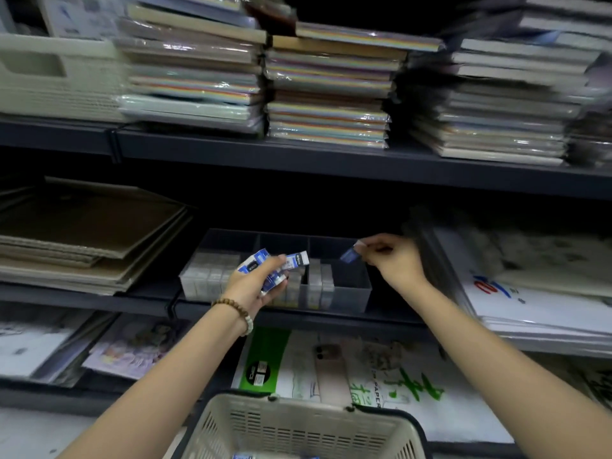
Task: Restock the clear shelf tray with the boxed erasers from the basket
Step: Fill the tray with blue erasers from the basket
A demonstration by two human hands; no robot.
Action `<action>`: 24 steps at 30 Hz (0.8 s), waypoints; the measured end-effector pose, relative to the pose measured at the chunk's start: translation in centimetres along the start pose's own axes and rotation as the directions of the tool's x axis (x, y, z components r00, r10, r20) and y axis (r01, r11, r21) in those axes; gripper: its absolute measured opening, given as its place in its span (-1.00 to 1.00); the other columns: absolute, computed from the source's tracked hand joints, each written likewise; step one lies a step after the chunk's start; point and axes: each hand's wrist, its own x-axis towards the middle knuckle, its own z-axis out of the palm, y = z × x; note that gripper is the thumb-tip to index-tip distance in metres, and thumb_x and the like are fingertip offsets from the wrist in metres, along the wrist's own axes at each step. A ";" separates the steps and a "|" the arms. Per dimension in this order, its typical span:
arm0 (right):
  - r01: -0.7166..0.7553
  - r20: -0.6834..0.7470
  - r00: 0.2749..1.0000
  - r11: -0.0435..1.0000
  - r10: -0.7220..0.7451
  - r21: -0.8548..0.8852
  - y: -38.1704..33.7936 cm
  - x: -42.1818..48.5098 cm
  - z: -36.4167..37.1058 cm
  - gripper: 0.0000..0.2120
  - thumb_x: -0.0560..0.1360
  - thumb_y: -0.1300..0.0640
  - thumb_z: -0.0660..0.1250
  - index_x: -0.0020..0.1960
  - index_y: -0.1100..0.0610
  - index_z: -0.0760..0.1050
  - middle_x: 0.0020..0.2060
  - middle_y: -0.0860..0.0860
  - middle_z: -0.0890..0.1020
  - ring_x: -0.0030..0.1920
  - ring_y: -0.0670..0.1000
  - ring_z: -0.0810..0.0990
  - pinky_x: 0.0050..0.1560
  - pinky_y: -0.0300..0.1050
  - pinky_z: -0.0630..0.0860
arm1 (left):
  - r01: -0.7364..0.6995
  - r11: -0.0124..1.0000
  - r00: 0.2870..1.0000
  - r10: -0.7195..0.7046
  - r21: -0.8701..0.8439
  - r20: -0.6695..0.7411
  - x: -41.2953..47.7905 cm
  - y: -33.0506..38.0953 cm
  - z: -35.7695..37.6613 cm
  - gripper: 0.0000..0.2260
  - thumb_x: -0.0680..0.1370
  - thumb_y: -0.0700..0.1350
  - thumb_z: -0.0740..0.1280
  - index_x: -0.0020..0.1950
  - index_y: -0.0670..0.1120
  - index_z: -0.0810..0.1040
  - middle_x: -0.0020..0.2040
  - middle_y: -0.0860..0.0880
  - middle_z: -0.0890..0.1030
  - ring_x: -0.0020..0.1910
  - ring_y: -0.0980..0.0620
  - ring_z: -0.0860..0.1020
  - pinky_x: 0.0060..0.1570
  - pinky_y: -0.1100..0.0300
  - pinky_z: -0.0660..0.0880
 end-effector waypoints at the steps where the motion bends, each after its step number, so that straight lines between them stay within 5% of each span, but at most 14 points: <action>1: 0.001 0.016 1.000 0.999 -0.001 -0.033 0.5 0.4 0.4 -0.95 0.40 0.24 0.47 -0.15 0.22 0.64 -0.32 0.10 0.62 -0.29 0.00 0.57 -0.17 -0.09 0.54 | -0.003 1.000 1.000 0.002 0.004 0.005 0.3 0.0 0.0 -0.83 0.40 -0.20 0.47 -0.07 -0.21 0.56 -0.27 -0.09 0.69 -0.30 0.06 0.67 -0.40 0.28 0.55; 9: 0.025 0.026 0.999 0.998 -0.023 -0.051 2.2 1.1 2.5 -0.96 0.41 0.18 0.47 -0.17 0.07 0.64 -0.31 -0.05 0.63 -0.26 -0.12 0.57 -0.25 -0.43 0.48 | -0.013 1.000 0.999 0.013 -0.011 -0.030 1.4 0.4 -0.9 -0.77 0.37 -0.19 0.48 -0.04 -0.23 0.58 -0.19 -0.12 0.68 -0.23 0.05 0.66 -0.39 0.27 0.55; 19: 0.060 0.307 0.951 0.961 0.027 -0.270 -0.1 3.1 2.5 -0.90 0.41 0.16 0.47 -0.08 0.10 0.66 -0.17 0.04 0.66 -0.15 -0.04 0.59 -0.05 -0.17 0.52 | 0.003 1.000 1.000 -0.003 -0.015 -0.020 0.9 0.1 -0.5 -0.84 0.41 -0.23 0.45 -0.07 -0.24 0.56 -0.29 -0.09 0.69 -0.31 0.07 0.67 -0.42 0.28 0.56; 24: 0.087 0.247 0.969 0.964 -0.022 -0.253 0.1 3.1 1.7 -0.84 0.43 0.16 0.44 -0.26 -0.08 0.60 -0.22 0.07 0.67 -0.24 -0.08 0.56 -0.10 -0.14 0.53 | 0.016 0.999 1.000 -0.016 -0.029 -0.006 1.1 -0.2 -0.3 -0.87 0.41 -0.25 0.44 -0.09 -0.22 0.56 -0.31 -0.09 0.68 -0.34 0.06 0.66 -0.43 0.28 0.55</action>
